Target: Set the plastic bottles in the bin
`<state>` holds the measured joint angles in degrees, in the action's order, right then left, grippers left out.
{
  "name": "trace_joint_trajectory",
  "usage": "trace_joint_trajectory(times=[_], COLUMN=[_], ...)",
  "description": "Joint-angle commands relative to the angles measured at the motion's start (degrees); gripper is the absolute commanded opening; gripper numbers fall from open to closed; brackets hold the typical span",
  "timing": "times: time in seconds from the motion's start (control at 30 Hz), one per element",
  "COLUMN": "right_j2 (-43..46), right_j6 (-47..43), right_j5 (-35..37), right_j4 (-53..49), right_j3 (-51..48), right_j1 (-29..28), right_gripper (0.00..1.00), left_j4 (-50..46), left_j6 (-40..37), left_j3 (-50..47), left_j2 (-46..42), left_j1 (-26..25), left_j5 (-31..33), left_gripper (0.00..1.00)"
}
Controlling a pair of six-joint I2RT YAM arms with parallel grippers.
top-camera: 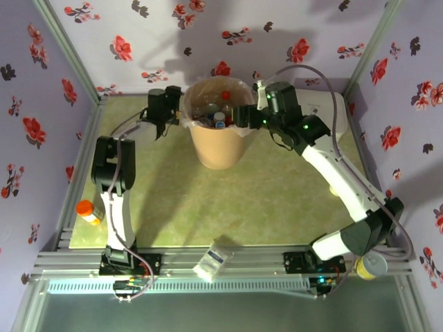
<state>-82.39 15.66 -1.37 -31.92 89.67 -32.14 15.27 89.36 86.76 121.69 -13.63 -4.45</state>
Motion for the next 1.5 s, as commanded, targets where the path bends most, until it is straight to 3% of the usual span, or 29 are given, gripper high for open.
trace_joint_trajectory(times=[0.0,0.77,1.07,1.33,1.47], right_j2=[2.81,6.4,7.94,8.86,8.87], right_j6=[0.82,1.12,1.7,2.09,2.05], right_j5=[1.97,2.85,3.74,4.0,4.0], right_j4=[2.12,2.74,3.27,3.45,3.36], right_j3=[-1.36,-5.99,-7.4,-7.8,-7.76], right_j1=[1.06,3.09,3.7,4.1,4.19], right_gripper=[0.76,0.76,0.75,0.75,0.75], left_j4=[-5.27,-10.17,-11.77,-10.78,-10.26], left_j6=[4.22,10.57,13.0,13.46,11.79], left_j3=[0.6,10.78,13.83,11.53,11.5], left_j2=[2.06,12.44,15.44,14.84,13.01], left_j1=[-0.89,-1.31,-1.03,-0.57,0.18], left_j5=[2.9,3.61,3.48,3.91,4.14], left_gripper=[0.95,0.83,0.67,0.41,0.35])
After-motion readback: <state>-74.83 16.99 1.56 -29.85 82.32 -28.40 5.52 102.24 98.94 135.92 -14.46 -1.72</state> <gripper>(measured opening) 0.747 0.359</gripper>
